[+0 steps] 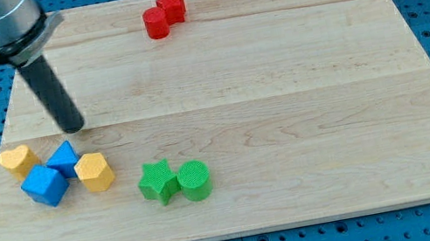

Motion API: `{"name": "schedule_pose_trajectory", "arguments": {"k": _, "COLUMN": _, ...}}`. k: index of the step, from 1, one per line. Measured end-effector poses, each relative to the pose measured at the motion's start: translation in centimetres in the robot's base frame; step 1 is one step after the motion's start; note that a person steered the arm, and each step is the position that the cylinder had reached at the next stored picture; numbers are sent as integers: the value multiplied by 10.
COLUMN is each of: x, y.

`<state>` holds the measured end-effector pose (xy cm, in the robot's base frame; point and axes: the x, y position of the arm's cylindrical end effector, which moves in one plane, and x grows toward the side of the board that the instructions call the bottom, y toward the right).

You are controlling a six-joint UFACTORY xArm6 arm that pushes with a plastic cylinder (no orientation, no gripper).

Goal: Move green star above the heart

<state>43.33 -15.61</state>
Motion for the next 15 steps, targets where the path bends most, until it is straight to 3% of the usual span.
{"name": "schedule_pose_trajectory", "arguments": {"k": 2, "x": 74, "y": 192}}
{"name": "schedule_pose_trajectory", "arguments": {"k": 3, "x": 139, "y": 173}}
{"name": "schedule_pose_trajectory", "arguments": {"k": 4, "x": 155, "y": 126}}
{"name": "schedule_pose_trajectory", "arguments": {"k": 6, "x": 122, "y": 75}}
{"name": "schedule_pose_trajectory", "arguments": {"k": 9, "x": 82, "y": 55}}
{"name": "schedule_pose_trajectory", "arguments": {"k": 12, "x": 8, "y": -5}}
{"name": "schedule_pose_trajectory", "arguments": {"k": 15, "x": -6, "y": -2}}
